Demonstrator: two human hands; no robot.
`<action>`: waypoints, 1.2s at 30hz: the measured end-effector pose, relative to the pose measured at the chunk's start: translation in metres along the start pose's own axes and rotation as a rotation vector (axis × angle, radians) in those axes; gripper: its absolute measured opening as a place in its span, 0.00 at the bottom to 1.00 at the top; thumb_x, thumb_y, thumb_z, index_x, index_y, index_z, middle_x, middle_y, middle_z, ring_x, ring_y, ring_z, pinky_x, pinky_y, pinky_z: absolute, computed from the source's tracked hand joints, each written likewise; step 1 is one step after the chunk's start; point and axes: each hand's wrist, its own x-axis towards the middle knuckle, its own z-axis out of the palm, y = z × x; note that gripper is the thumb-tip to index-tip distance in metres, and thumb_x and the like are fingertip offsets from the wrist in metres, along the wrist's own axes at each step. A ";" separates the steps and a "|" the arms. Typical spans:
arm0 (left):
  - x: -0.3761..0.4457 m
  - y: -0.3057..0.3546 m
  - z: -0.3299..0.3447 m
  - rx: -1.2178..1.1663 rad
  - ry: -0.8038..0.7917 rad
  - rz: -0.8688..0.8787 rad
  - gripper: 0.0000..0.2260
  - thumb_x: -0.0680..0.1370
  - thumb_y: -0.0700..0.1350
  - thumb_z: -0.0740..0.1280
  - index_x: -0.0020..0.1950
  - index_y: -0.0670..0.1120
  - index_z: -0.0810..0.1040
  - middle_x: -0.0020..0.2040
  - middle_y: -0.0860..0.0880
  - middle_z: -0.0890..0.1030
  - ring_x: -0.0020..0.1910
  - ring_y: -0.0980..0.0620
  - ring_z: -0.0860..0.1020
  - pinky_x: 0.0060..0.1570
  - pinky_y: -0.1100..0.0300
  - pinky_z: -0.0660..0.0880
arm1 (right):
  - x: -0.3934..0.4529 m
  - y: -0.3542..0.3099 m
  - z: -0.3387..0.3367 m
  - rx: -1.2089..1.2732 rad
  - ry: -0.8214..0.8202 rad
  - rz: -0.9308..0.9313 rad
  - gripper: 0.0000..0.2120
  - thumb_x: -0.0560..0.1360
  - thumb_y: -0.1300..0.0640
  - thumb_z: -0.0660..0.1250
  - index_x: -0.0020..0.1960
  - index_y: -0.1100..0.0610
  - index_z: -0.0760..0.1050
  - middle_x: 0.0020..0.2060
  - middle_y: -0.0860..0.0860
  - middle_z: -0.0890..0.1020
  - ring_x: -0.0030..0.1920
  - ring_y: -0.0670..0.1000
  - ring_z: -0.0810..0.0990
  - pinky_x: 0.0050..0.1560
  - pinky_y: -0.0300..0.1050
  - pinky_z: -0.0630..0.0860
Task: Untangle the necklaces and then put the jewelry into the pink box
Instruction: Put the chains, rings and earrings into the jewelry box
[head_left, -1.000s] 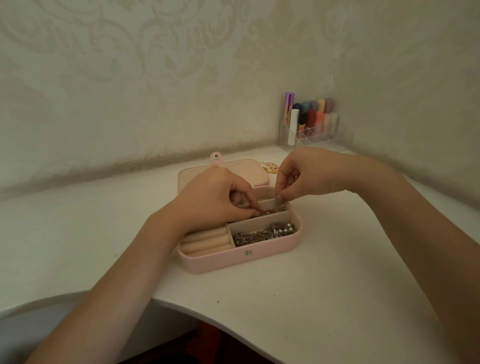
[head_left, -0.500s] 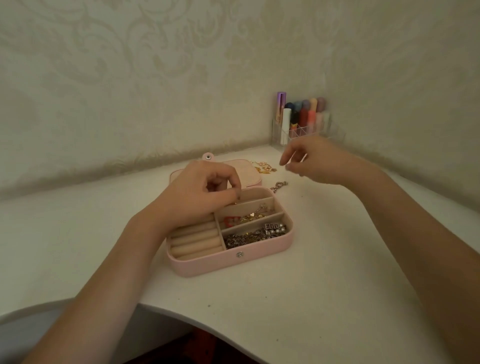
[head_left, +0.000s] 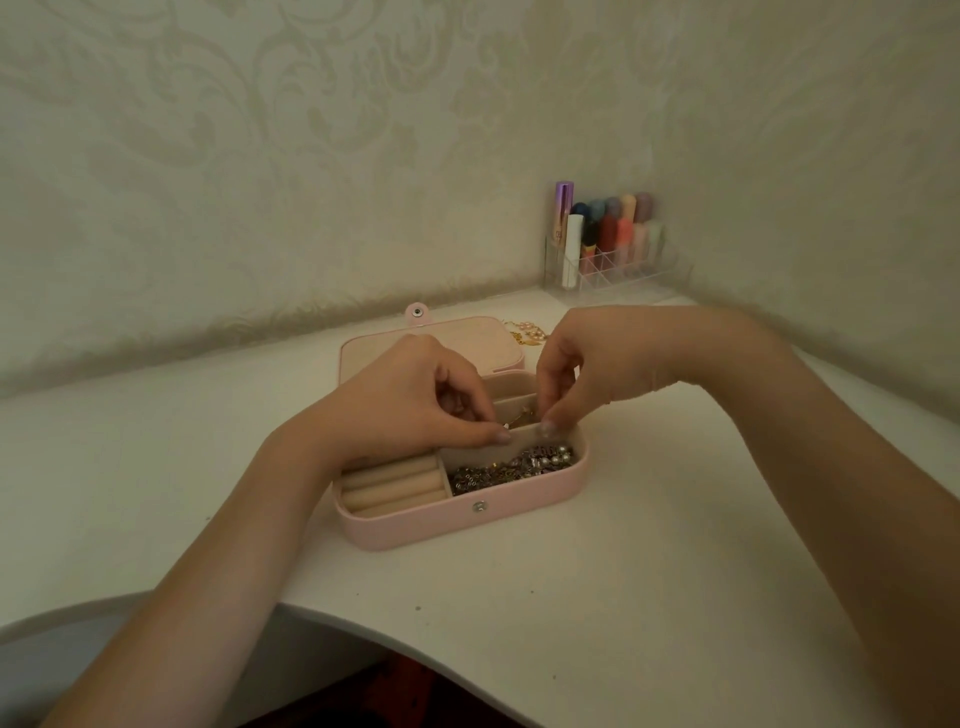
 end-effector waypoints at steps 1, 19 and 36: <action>0.000 0.000 0.000 0.001 0.000 -0.005 0.04 0.66 0.43 0.78 0.33 0.47 0.84 0.23 0.59 0.74 0.26 0.62 0.70 0.30 0.73 0.65 | 0.000 -0.001 0.001 -0.006 0.007 0.001 0.05 0.66 0.48 0.76 0.38 0.48 0.83 0.40 0.49 0.83 0.49 0.53 0.79 0.52 0.49 0.75; 0.003 -0.010 0.003 -0.121 0.104 -0.026 0.08 0.72 0.49 0.73 0.34 0.48 0.84 0.27 0.55 0.79 0.28 0.57 0.71 0.31 0.68 0.66 | 0.000 0.022 -0.006 0.217 0.152 0.014 0.07 0.73 0.49 0.69 0.46 0.51 0.81 0.34 0.46 0.82 0.30 0.41 0.76 0.33 0.37 0.71; 0.006 -0.047 -0.002 0.331 0.061 -0.296 0.29 0.79 0.58 0.51 0.76 0.45 0.57 0.75 0.45 0.62 0.73 0.48 0.61 0.71 0.59 0.55 | 0.035 0.076 0.031 0.362 0.449 0.016 0.04 0.72 0.54 0.73 0.45 0.46 0.83 0.46 0.39 0.81 0.47 0.39 0.78 0.48 0.33 0.73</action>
